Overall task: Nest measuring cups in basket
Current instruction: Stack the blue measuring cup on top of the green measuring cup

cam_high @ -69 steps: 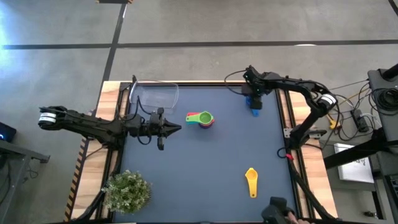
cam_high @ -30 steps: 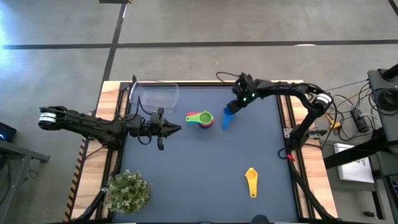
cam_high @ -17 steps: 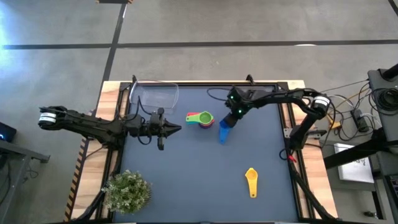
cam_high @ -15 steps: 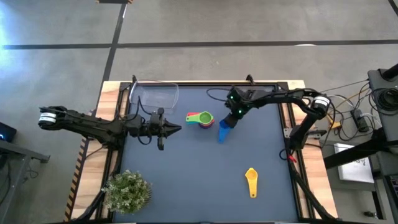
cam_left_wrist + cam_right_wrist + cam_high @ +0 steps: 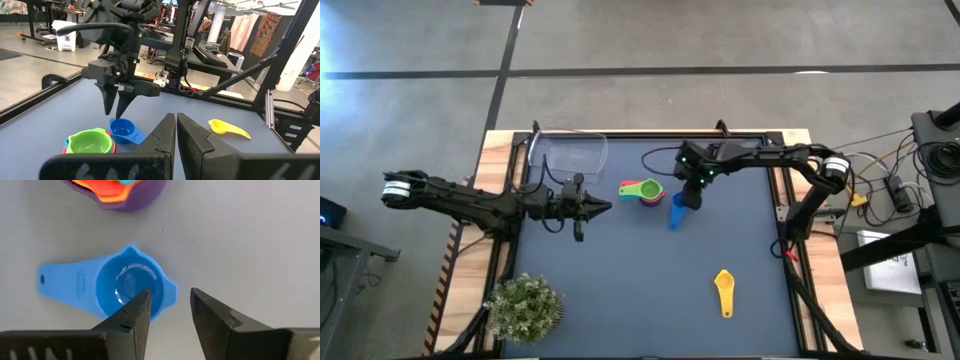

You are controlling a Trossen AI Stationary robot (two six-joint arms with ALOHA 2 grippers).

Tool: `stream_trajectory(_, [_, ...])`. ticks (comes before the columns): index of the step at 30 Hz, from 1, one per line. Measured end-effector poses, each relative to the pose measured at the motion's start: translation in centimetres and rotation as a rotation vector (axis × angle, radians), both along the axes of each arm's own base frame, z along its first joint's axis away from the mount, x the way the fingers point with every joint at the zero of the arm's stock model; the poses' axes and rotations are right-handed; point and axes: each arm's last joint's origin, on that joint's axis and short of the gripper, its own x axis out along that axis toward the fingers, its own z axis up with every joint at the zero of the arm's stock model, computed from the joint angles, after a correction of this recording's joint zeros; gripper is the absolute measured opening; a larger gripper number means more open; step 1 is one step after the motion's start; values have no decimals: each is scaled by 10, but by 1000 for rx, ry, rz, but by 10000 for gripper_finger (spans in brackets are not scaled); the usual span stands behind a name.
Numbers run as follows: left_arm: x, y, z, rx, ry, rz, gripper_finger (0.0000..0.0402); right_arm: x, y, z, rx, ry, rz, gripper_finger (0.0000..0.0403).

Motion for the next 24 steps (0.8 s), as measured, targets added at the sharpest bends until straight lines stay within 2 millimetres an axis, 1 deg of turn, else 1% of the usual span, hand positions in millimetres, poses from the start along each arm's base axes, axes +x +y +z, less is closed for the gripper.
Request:
stream_trajectory(3, [0, 0, 0, 0, 2, 0, 0, 6, 6, 5, -82, 3, 104, 136])
stream_trajectory(8, [0, 0, -1, 0, 5, 0, 0, 11, 14, 5, -131, -8, 222, 144])
stream_trajectory(24, [0, 0, 0, 8, 6, -1, 0, 12, 13, 2, -169, -27, 276, 146])
